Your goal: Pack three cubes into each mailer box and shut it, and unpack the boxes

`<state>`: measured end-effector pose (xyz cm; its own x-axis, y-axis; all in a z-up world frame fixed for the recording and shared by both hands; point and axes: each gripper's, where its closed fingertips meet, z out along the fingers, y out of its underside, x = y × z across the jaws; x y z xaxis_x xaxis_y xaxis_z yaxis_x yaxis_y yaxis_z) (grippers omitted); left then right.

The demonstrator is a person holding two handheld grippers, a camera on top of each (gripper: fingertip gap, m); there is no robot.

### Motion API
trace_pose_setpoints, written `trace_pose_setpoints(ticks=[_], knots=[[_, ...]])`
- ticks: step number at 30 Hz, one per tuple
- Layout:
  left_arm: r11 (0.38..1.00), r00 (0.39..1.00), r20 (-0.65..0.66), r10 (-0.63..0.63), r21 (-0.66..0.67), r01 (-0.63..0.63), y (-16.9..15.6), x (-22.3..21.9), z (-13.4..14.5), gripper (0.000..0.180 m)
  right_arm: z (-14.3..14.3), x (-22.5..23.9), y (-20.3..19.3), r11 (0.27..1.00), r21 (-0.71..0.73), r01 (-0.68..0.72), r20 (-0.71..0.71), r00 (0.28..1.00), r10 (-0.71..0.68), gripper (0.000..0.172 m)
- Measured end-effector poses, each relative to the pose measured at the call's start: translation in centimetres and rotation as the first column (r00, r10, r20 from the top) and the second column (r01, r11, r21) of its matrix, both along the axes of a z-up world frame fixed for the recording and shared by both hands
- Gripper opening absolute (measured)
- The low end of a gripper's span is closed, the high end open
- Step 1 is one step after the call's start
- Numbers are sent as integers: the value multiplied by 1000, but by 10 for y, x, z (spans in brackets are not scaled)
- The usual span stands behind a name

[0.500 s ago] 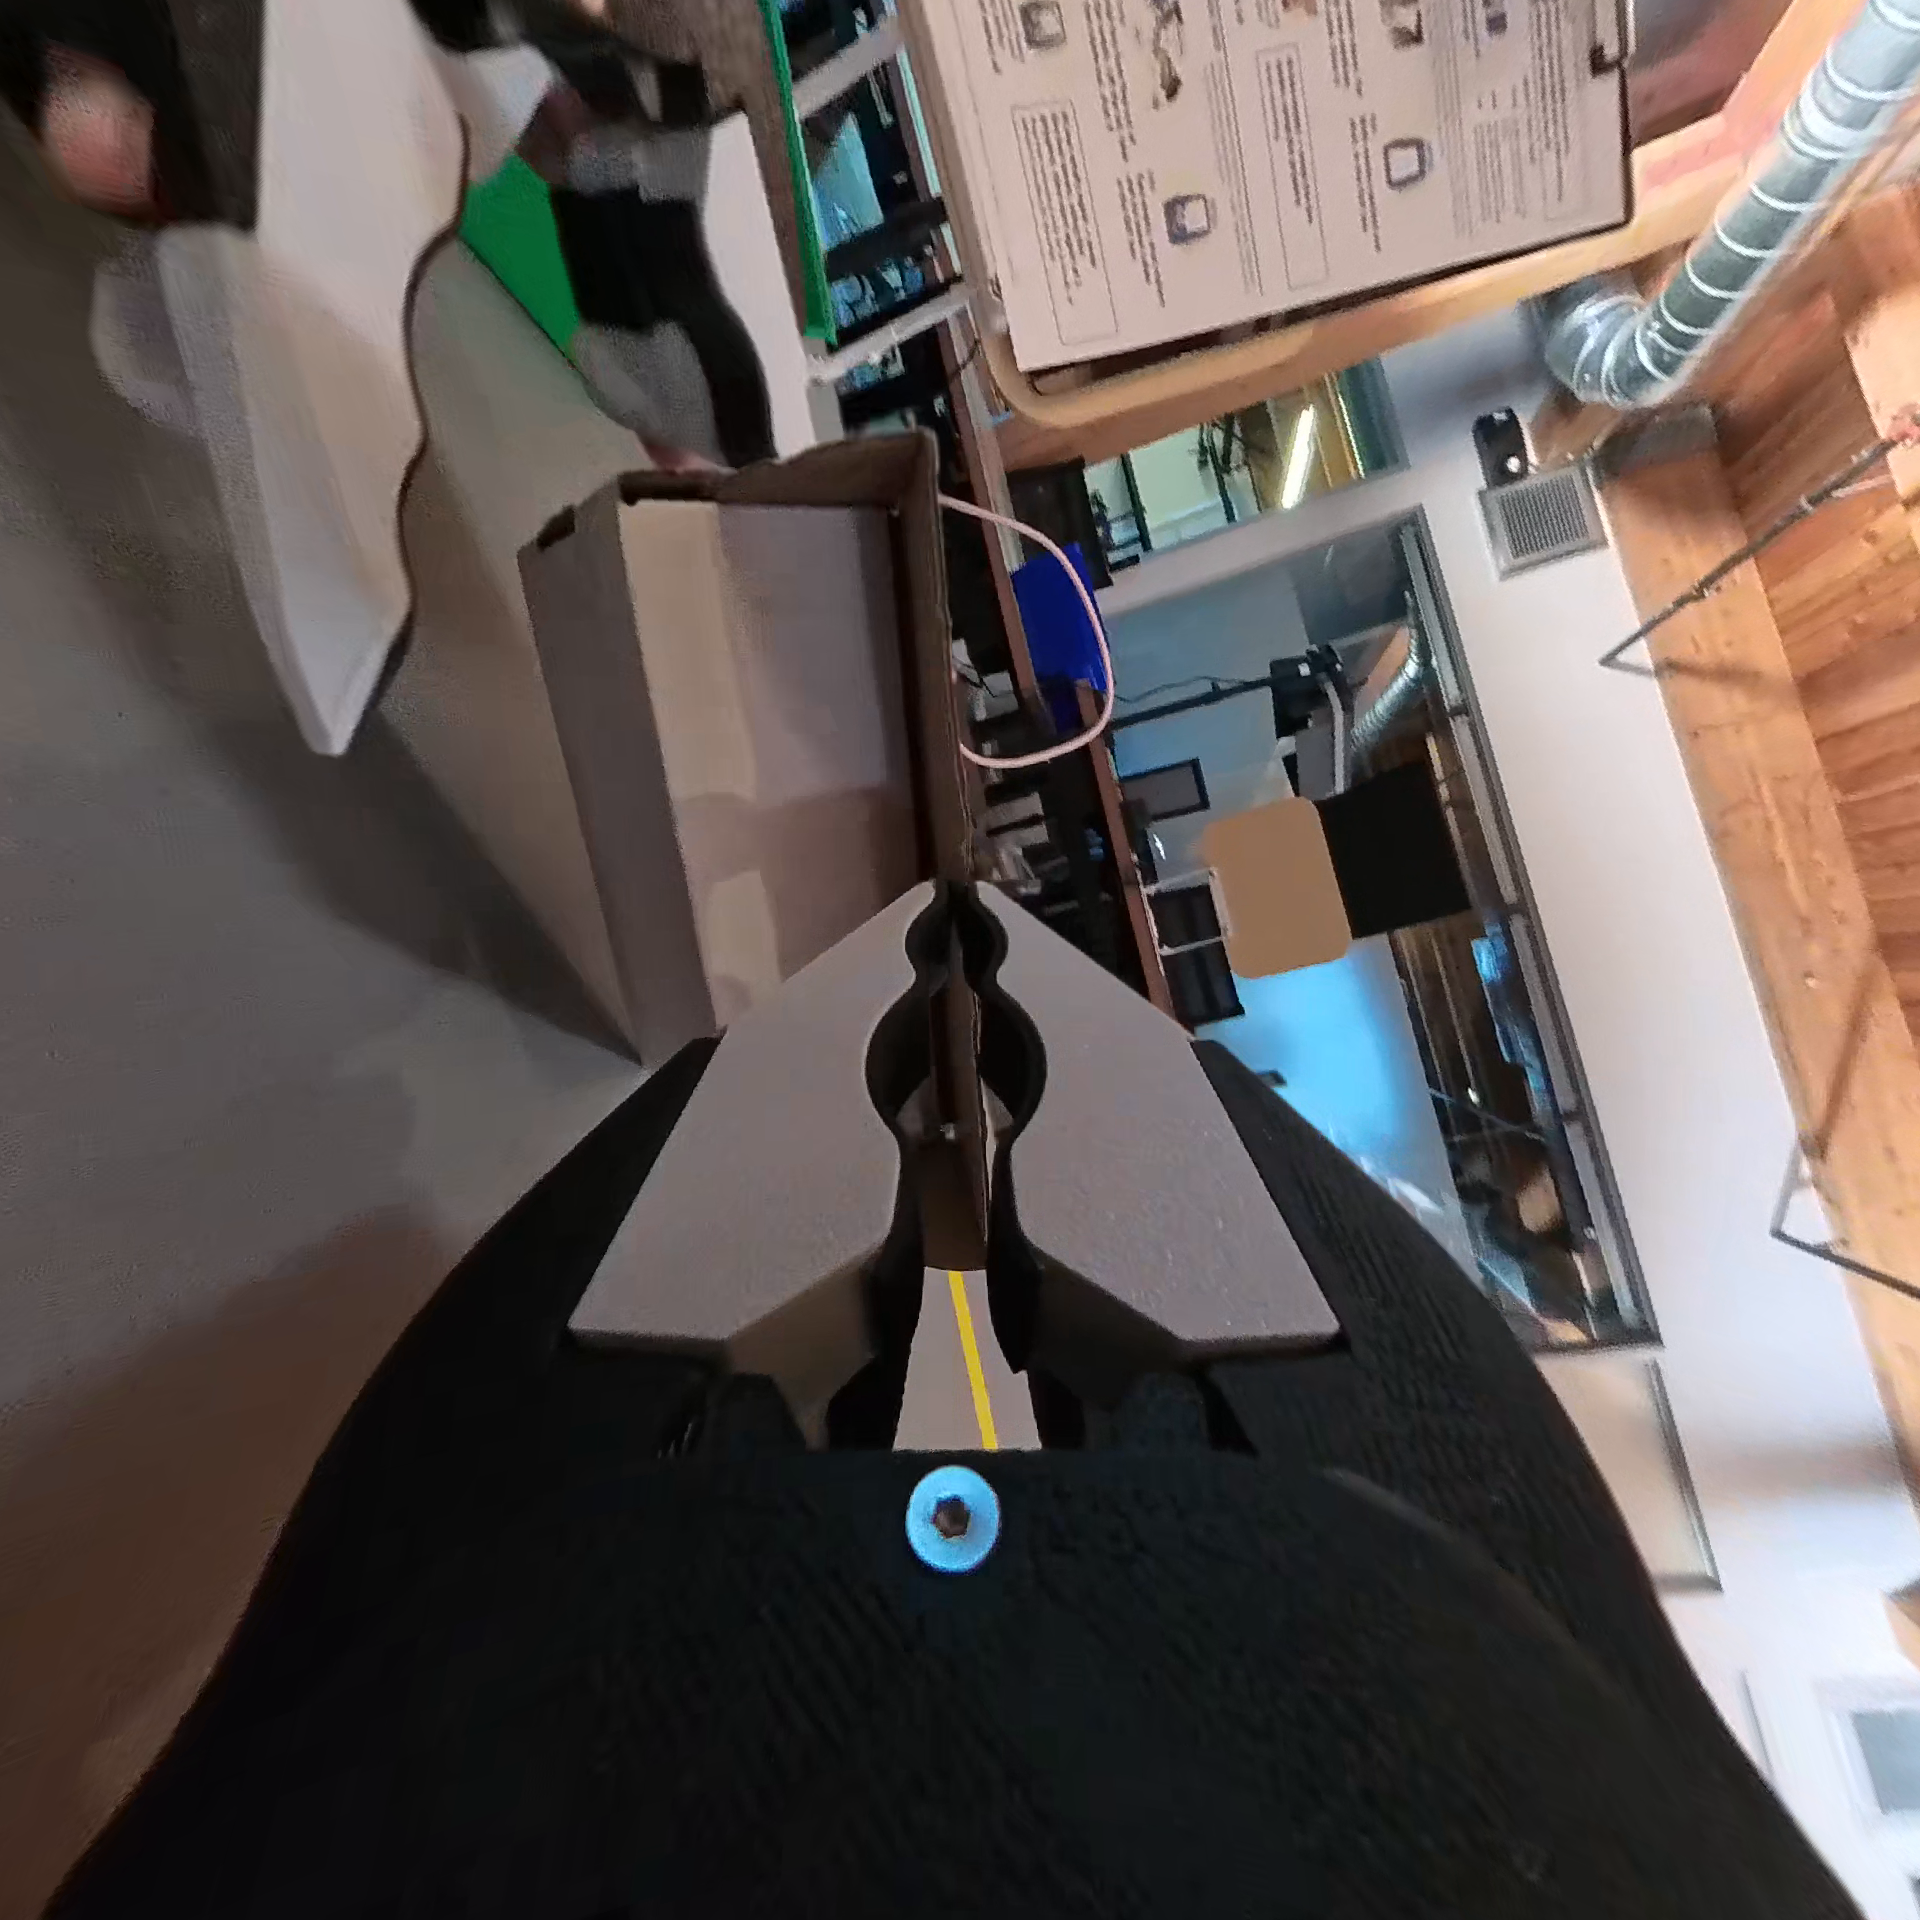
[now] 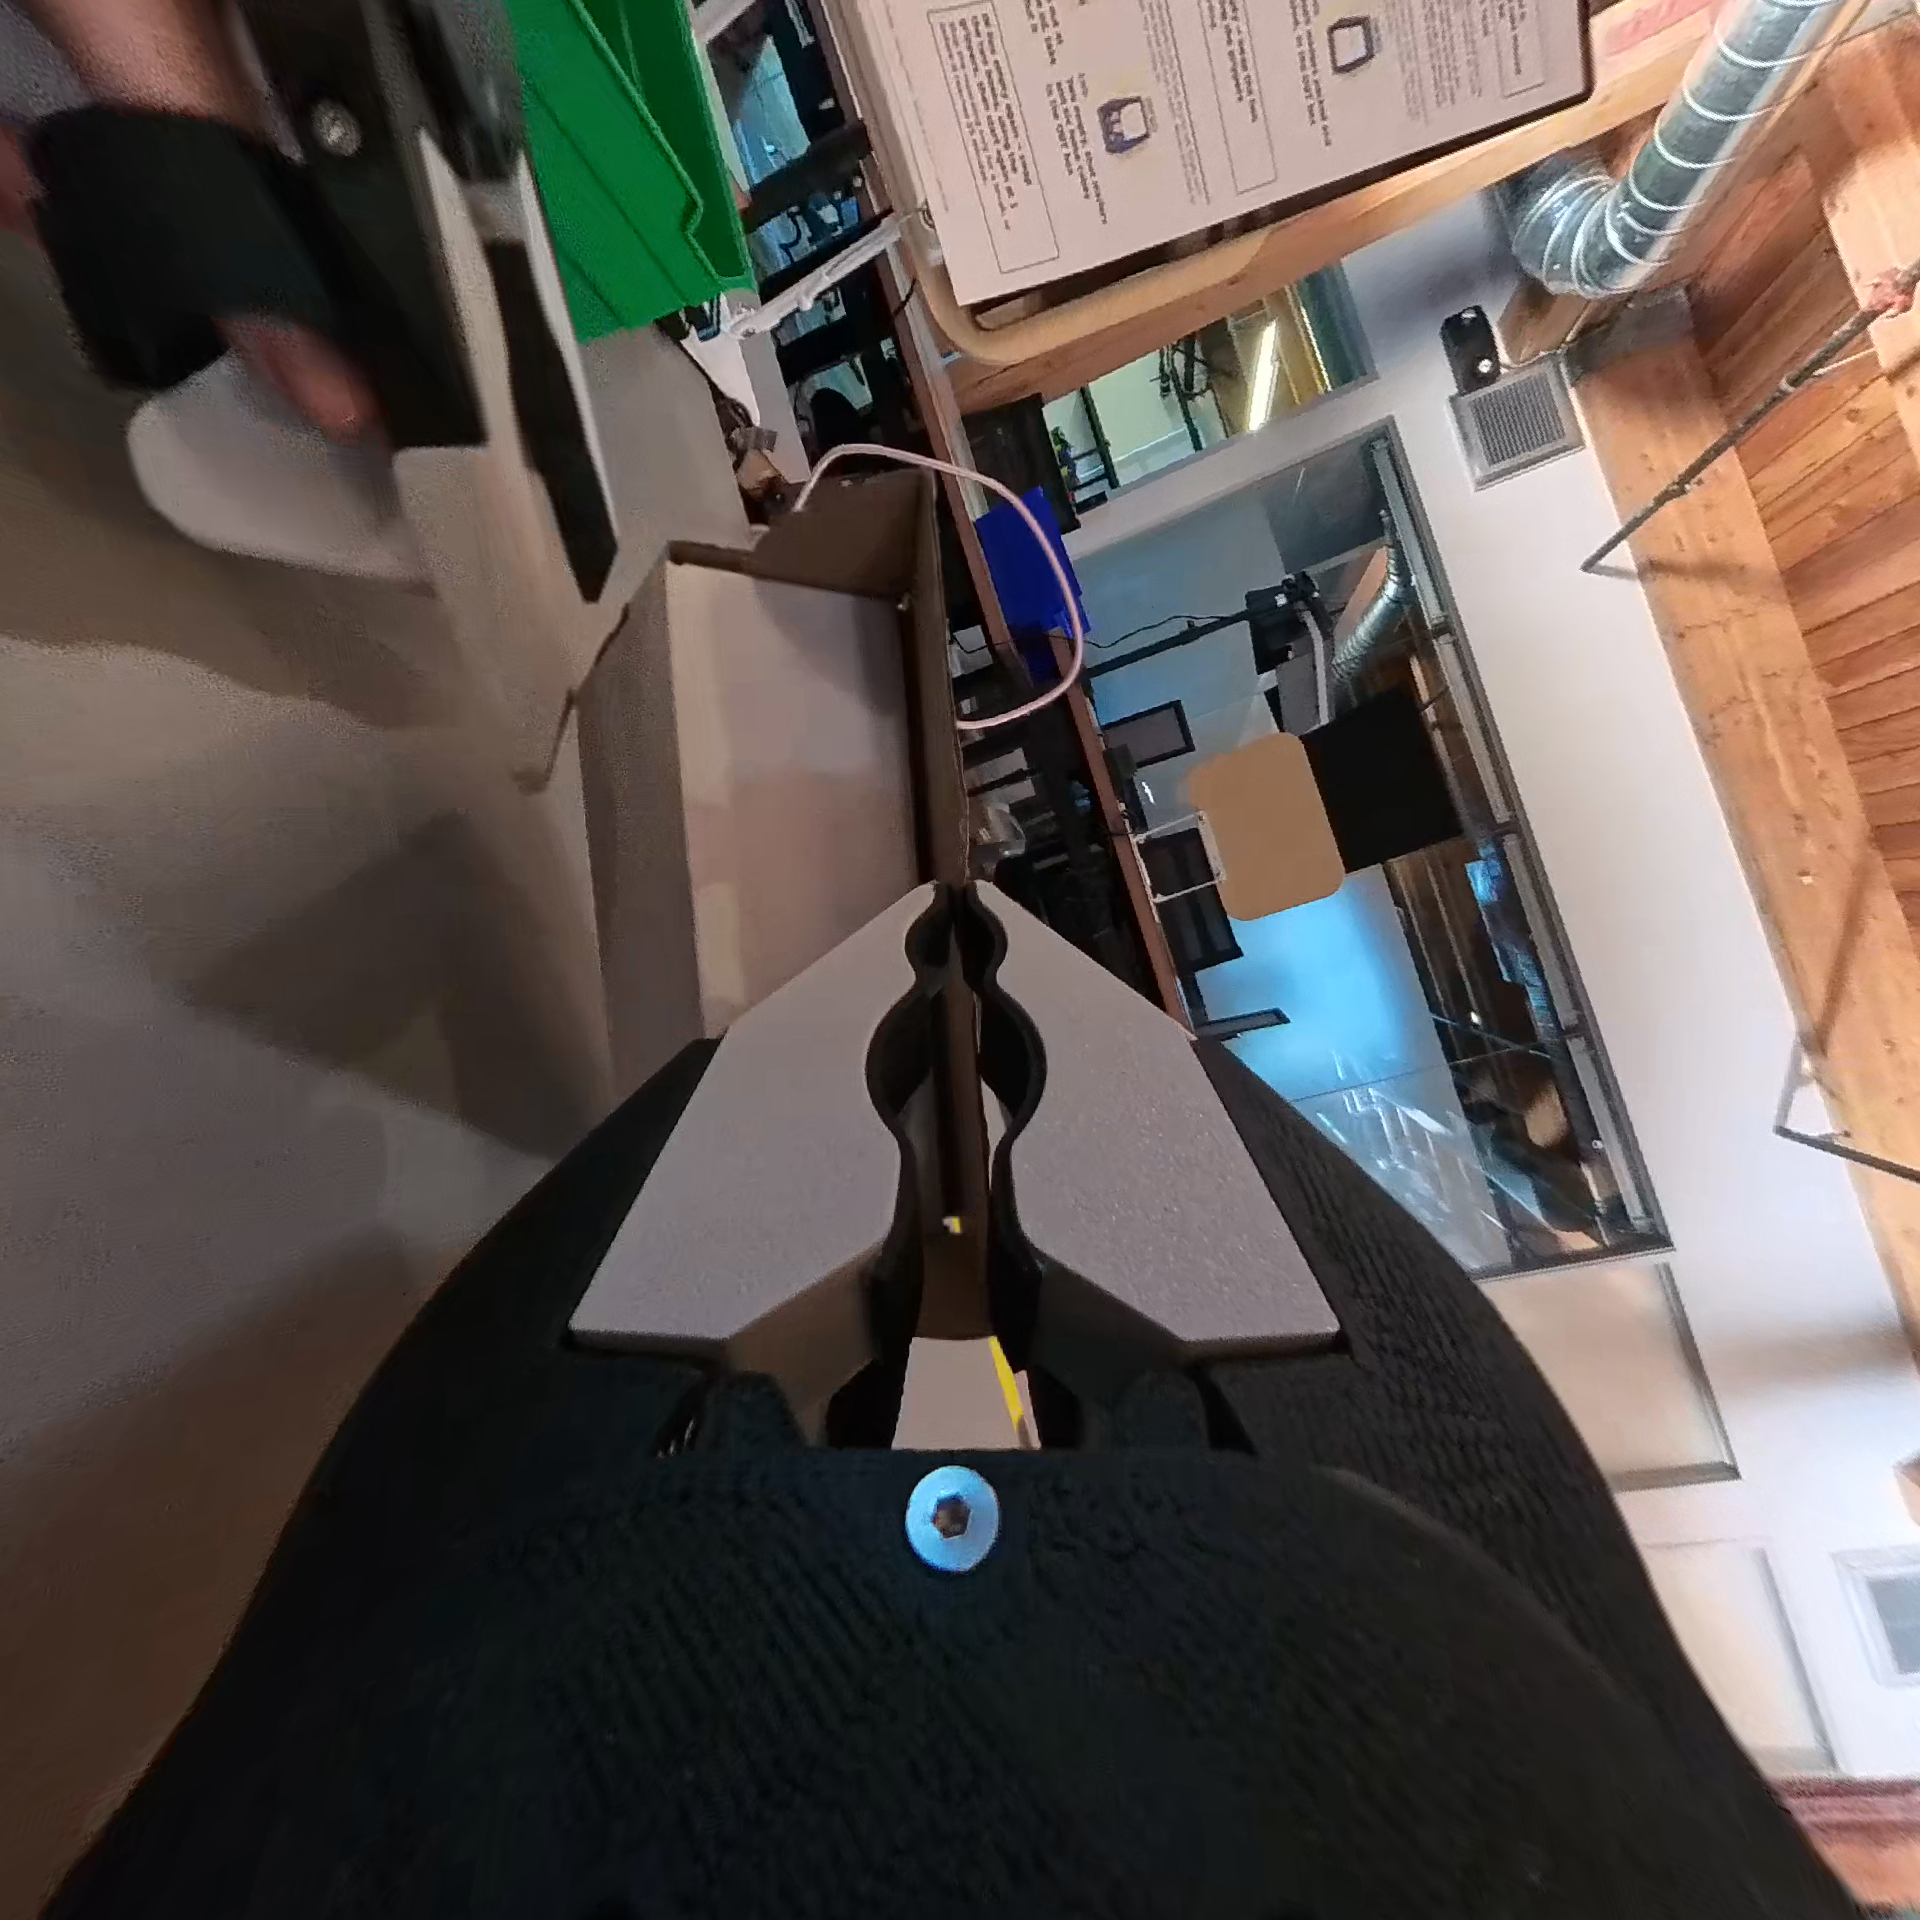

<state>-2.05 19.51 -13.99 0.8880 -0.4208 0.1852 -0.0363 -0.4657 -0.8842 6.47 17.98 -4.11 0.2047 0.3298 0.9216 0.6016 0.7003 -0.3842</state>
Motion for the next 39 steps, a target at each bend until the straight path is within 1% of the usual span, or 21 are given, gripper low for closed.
trace_pose_setpoints(ticks=[1,3,4,5,7,9,10,12,13,15,19,27,30,34,37,38,39], knots=[[999,999,19,-50,-19,50,-4,8,-2,120,1,1,0,1000,-3,0,-3,1000,0,0],[986,982,99,-159,-24,162,-14,28,5,137,1,2,2,1000,10,9,3,1000,-9,0],[984,976,123,-177,-3,179,-15,32,10,146,0,2,2,1000,6,9,8,1000,-9,0],[984,974,141,-175,25,174,-15,33,17,146,-1,2,1,1000,0,4,12,1000,-4,0],[988,970,195,-142,82,128,-12,29,30,143,-3,-1,-2,1000,-3,-10,24,1000,11,0],[989,966,250,-64,147,27,-5,17,42,127,-6,-5,-6,1000,-2,-26,42,999,26,0],[979,966,256,-19,199,-34,-2,9,49,118,-7,-8,-9,999,2,-33,49,998,33,0],[958,982,181,56,266,-104,0,-2,52,103,-7,-12,-14,999,4,-49,49,998,49,0],[955,988,145,61,279,-100,0,-1,51,105,-8,-13,-16,998,-2,-55,50,997,55,0],[963,988,141,69,248,-102,1,0,46,105,-9,-14,-16,998,-5,-56,54,997,56,0],[981,984,155,83,159,-108,6,-2,30,111,-15,-17,-15,999,-6,-49,70,996,49,0],[989,981,155,116,69,-127,7,-10,19,118,-19,-22,-15,999,-11,-46,54,997,46,0],[993,977,183,112,24,-118,5,-9,15,115,-19,-25,-15,999,-9,-41,46,998,42,0],[994,984,145,106,22,-111,4,-8,14,110,-20,-26,-13,999,-15,-31,26,999,31,0],[994,986,122,112,3,-113,5,-11,9,111,-22,-28,-13,999,-18,-30,27,999,31,0],[994,987,115,112,-17,-111,5,-11,5,112,-23,-29,-13,1000,-18,-25,24,999,25,0],[993,991,74,114,-50,-111,4,-13,-4,110,-19,-28,-12,1000,-9,-22,-4,1000,22,0]])
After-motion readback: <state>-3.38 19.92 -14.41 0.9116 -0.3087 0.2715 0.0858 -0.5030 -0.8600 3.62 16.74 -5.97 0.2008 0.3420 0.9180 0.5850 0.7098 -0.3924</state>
